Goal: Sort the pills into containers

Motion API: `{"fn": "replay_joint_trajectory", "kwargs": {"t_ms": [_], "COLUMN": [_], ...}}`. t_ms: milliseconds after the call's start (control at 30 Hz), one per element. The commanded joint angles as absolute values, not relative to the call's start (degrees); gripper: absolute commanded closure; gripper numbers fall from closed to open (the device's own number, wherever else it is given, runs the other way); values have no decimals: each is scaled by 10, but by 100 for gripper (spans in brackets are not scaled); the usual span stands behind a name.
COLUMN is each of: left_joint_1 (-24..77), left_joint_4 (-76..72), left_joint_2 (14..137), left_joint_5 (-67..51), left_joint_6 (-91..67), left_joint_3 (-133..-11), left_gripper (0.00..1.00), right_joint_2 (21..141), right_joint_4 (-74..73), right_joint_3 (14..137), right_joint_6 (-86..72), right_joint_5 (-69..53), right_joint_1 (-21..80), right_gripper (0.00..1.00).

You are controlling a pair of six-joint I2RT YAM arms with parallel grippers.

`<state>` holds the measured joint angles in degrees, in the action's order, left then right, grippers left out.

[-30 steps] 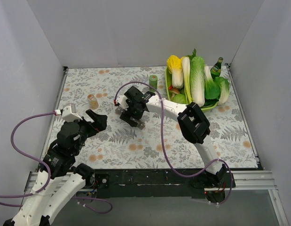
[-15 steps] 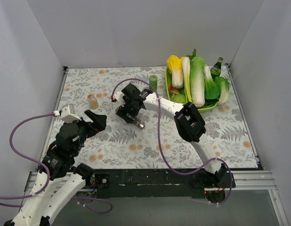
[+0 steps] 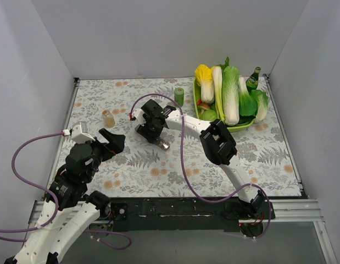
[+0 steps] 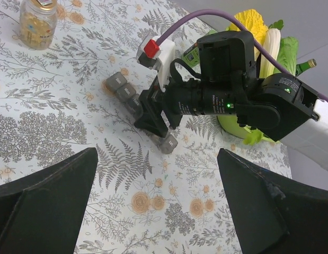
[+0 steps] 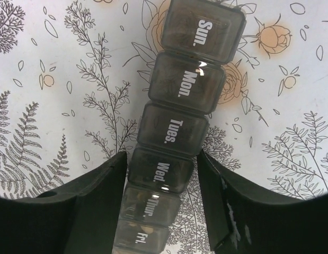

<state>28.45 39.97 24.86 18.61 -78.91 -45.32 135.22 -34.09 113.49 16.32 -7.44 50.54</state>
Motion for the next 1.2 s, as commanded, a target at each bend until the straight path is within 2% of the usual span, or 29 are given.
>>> {"fn": "replay_joint_trajectory", "kwargs": {"t_ms": [0, 67, 100, 200, 300, 633, 800, 1000, 1167], "left_joint_1": [282, 282, 282, 282, 282, 282, 282, 282, 282], "left_joint_4": [397, 399, 399, 393, 385, 342, 247, 167, 101], "left_joint_2": [249, 247, 245, 237, 226, 163, 177, 217, 245], "left_joint_5": [180, 176, 173, 157, 128, 16, -73, -147, -207], "left_joint_6": [-798, -804, -808, -823, -845, -971, -1027, -1070, -1088], "left_joint_3": [-449, -447, -444, -432, -419, -335, -280, -249, -216], "left_gripper": [2, 2, 2, 2, 2, 2, 2, 2, 2], "right_joint_2": [1354, 1355, 1354, 1344, 1314, 1097, 989, 889, 855], "right_joint_4": [-333, -335, -335, -344, -348, -282, -262, -242, -249], "right_joint_3": [1159, 1160, 1161, 1159, 1131, 876, 762, 691, 666], "right_joint_6": [153, 153, 153, 159, 179, 251, 279, 305, 316], "right_joint_5": [-83, -80, -79, -82, -94, -213, -263, -294, -339], "right_joint_1": [506, 506, 506, 506, 505, 477, 478, 478, 477], "right_gripper": [43, 49, 56, 68, 74, 77, 78, 78, 78]}}
